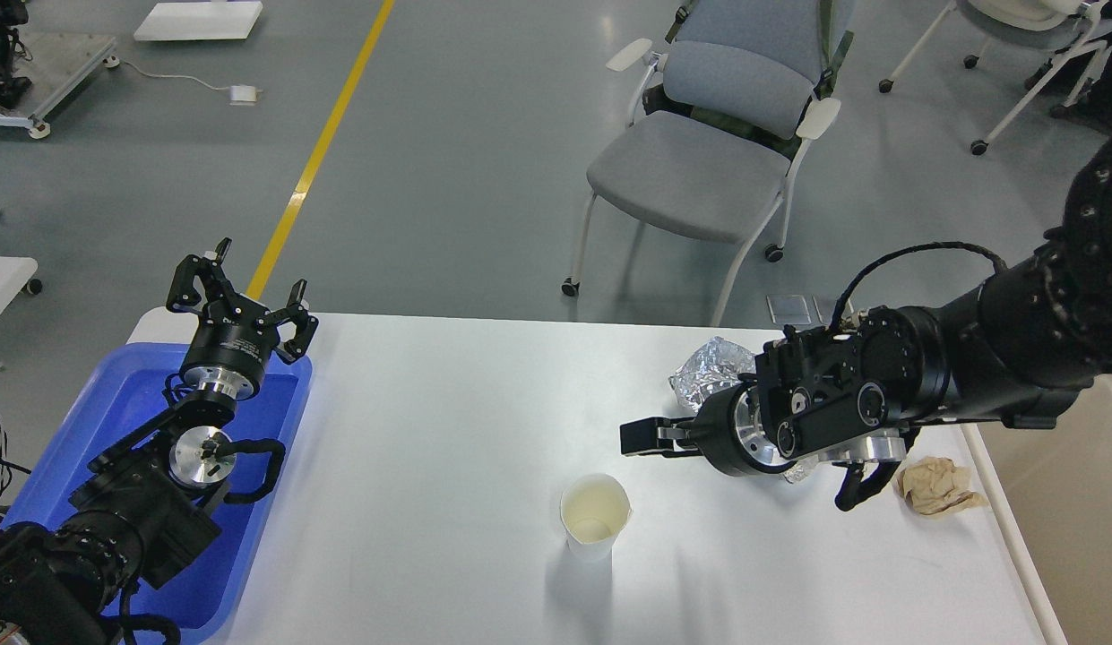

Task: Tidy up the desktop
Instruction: 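Lower the open right gripper beside the white paper cup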

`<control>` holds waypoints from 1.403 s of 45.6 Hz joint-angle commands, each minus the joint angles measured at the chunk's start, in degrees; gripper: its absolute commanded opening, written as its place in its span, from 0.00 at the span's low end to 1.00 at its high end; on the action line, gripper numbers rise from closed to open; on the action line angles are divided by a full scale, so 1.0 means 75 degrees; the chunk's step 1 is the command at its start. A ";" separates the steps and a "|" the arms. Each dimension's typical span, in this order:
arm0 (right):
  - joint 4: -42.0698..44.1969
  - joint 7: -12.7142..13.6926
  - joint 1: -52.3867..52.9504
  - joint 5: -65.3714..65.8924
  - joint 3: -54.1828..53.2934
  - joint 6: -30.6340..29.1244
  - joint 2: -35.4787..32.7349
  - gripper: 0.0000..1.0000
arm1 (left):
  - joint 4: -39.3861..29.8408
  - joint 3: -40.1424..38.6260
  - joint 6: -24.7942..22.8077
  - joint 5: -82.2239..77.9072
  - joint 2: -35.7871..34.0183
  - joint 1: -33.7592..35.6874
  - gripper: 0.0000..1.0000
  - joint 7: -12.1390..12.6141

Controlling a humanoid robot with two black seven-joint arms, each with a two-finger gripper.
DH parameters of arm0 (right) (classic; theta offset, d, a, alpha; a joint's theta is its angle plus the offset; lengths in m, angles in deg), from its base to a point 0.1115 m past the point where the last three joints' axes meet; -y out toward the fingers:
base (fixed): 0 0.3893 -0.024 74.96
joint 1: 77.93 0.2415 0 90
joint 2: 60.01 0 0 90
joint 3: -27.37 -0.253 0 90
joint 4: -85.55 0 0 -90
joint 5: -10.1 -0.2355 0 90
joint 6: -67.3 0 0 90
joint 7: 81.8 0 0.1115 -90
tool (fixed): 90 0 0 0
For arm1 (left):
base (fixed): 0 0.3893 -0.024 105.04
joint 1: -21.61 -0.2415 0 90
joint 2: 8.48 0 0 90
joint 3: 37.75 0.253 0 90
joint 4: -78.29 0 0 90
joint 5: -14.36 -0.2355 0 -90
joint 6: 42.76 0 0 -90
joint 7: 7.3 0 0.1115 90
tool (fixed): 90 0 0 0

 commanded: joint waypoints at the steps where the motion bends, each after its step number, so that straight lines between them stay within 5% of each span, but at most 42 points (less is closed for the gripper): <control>1: 0.0148 -0.0012 -0.0750 -0.0369 -0.0062 0.0537 0.0132 1.00 | 0.0001 -0.0002 -0.0010 0.0000 0.0000 0.0000 1.00 0.0000; 64: 0.0383 0.0046 -0.1969 -0.1037 -0.1164 0.1404 0.0132 1.00 | -0.0011 -0.0002 -0.0010 0.0000 0.0000 0.0000 1.00 0.0000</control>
